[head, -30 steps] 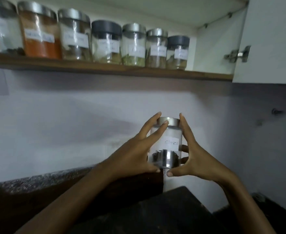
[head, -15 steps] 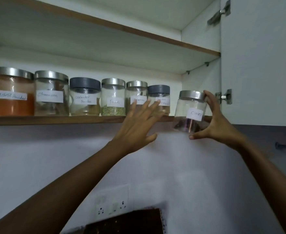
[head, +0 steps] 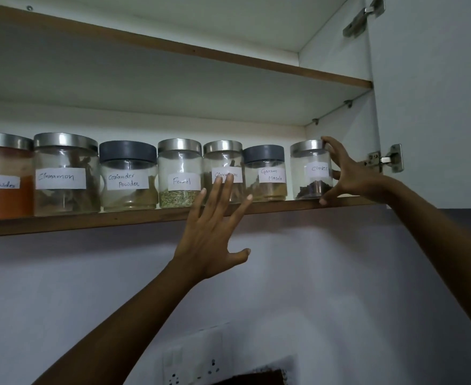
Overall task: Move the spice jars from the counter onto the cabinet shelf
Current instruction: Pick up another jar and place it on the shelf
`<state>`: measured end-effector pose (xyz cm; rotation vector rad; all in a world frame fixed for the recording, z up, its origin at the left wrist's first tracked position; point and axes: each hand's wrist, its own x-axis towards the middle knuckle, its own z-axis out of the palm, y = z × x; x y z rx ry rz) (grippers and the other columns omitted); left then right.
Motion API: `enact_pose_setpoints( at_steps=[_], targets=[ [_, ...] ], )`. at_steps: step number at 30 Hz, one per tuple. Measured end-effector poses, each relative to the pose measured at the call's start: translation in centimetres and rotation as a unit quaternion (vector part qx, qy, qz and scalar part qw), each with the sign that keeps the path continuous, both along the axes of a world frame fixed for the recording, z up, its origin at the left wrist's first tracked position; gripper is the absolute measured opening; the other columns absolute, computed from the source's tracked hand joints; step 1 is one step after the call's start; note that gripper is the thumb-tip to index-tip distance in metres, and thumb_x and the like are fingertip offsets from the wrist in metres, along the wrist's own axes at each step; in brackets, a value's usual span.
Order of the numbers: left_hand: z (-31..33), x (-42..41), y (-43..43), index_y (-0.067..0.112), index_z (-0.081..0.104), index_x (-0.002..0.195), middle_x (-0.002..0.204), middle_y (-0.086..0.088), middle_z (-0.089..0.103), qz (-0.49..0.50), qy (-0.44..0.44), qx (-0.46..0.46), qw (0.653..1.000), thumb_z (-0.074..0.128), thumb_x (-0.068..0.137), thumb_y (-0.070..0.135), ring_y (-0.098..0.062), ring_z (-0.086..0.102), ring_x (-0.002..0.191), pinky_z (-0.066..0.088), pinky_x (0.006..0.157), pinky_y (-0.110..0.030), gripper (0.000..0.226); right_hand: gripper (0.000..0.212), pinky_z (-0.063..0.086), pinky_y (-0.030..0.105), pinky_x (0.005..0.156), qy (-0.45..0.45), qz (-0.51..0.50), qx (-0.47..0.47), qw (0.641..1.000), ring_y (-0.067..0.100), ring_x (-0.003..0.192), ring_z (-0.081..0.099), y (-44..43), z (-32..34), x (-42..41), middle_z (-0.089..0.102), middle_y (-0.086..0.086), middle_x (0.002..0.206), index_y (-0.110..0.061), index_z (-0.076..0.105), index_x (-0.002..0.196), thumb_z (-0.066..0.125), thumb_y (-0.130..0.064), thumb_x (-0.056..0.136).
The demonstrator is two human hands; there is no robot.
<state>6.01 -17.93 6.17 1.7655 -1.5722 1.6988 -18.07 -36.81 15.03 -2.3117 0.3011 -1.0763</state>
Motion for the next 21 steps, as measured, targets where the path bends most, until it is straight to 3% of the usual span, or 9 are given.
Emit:
enact_pose_setpoints(
  at_steps=[2,4,6,9,12,17,21],
  targets=[
    [0.0,0.1,0.0,0.021,0.018,0.149,0.155,-0.022,0.002,-0.006,-0.005,0.004,1.0,0.04,0.072,0.069,-0.036,0.002,0.144,0.012,0.113,-0.051,0.094,0.123,0.045,0.037,0.097,0.023,-0.011,0.013,1.0,0.027,0.137,0.025,-0.3,0.4,0.3,-0.004,-0.006,0.157,-0.046,0.005,0.142,0.076,0.014,0.062],
    [0.0,0.3,0.0,0.022,0.018,0.149,0.155,-0.022,0.002,-0.006,-0.01,0.008,1.0,0.041,0.071,0.07,-0.037,0.003,0.144,0.011,0.113,-0.051,0.095,0.114,0.051,0.031,0.082,0.029,-0.016,0.034,0.999,0.024,0.117,0.047,-0.4,0.7,0.3,-0.003,-0.006,0.157,-0.044,0.006,0.143,0.07,0.015,0.069],
    [0.1,0.3,0.1,0.022,0.019,0.149,0.155,-0.023,0.003,-0.002,-0.016,0.01,1.0,0.042,0.07,0.07,-0.038,0.004,0.143,0.01,0.113,-0.05,0.096,0.105,0.054,0.035,0.075,0.007,-0.011,0.057,0.998,0.022,0.102,0.057,-0.4,0.9,0.5,0.005,-0.004,0.156,-0.043,0.012,0.14,0.067,0.014,0.072],
    [0.2,0.3,0.0,0.021,0.022,0.148,0.155,-0.023,0.007,0.004,-0.02,0.01,1.0,0.041,0.069,0.071,-0.039,0.006,0.143,0.011,0.112,-0.05,0.095,0.101,0.053,0.044,0.079,-0.028,-0.009,0.079,0.996,0.032,0.106,0.056,-0.5,0.9,1.3,0.023,0.005,0.15,-0.041,0.017,0.138,0.069,0.012,0.069],
    [0.1,0.4,0.0,0.02,0.025,0.148,0.155,-0.022,0.008,0.015,-0.024,0.01,1.0,0.04,0.068,0.071,-0.039,0.006,0.143,0.012,0.112,-0.05,0.096,0.106,0.053,0.048,0.083,-0.042,-0.011,0.084,0.996,0.032,0.108,0.054,-0.5,0.5,2.1,0.024,0.006,0.15,-0.041,0.013,0.141,0.069,0.014,0.069],
    [0.1,0.5,-0.1,0.019,0.022,0.148,0.156,-0.02,0.007,0.018,-0.028,0.016,0.999,0.04,0.067,0.071,-0.038,0.005,0.143,0.012,0.112,-0.05,0.098,0.111,0.052,0.036,0.075,-0.063,-0.026,0.078,0.995,0.027,0.113,0.046,0.1,0.1,2.8,0.017,0.008,0.154,-0.038,0.003,0.145,0.068,0.013,0.071],
    [0.1,0.6,-0.2,0.019,0.022,0.148,0.156,-0.019,0.008,0.022,-0.026,0.021,0.999,0.042,0.066,0.071,-0.037,0.005,0.143,0.012,0.112,-0.05,0.1,0.111,0.046,0.034,0.084,-0.076,-0.049,0.07,0.993,0.028,0.117,0.047,0.3,-0.4,2.9,0.02,0.011,0.153,-0.035,0.0,0.146,0.071,0.008,0.072]
  ],
)
